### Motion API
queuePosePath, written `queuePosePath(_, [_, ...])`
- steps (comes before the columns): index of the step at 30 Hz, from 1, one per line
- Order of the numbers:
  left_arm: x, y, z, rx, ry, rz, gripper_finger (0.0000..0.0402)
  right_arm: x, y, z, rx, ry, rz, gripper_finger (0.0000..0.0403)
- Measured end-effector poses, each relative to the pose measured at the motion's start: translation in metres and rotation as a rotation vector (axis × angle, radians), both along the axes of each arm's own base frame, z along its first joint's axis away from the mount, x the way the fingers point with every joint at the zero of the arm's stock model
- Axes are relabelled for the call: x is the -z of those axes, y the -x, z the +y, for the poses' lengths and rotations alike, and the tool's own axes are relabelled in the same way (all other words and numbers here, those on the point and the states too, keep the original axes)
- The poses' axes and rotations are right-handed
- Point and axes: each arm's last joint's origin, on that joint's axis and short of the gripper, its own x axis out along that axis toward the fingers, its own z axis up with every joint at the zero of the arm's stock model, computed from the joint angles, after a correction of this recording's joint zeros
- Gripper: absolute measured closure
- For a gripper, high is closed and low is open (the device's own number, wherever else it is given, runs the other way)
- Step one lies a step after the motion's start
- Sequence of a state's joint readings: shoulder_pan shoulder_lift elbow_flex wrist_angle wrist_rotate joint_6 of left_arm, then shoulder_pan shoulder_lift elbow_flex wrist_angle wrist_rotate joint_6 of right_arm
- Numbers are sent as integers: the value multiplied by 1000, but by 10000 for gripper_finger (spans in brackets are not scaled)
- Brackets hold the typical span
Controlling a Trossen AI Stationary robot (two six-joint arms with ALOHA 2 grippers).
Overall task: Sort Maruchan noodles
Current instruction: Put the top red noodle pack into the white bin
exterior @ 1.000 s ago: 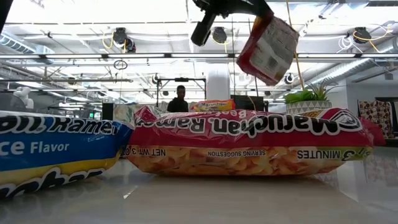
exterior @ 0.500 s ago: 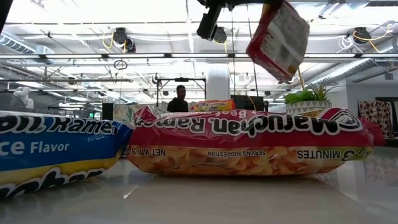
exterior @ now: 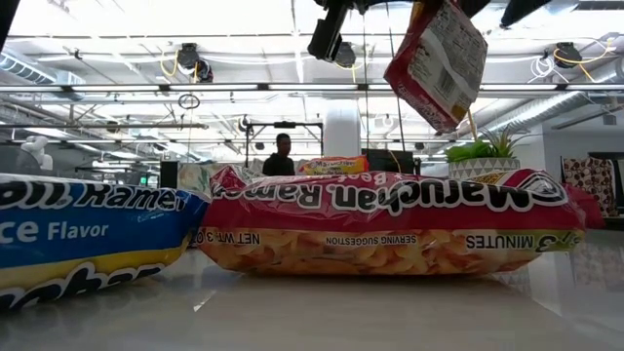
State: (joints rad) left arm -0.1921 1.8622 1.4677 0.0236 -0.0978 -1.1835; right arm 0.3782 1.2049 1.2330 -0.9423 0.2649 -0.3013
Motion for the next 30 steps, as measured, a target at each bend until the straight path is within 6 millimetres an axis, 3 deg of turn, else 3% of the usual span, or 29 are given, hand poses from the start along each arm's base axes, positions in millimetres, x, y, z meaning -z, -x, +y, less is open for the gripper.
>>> queuePosePath(9, [6, 3, 0, 8, -12, 67, 397, 5, -9, 2, -57, 14, -83, 149])
queuePosePath(19, [8, 3, 0, 24, -34, 82, 397, 32, -11, -6, -71, 62, -39, 149])
queuePosePath(30, [10, 4, 0, 37, -66, 105, 397, 31, -24, -18, -37, 23, -110, 149])
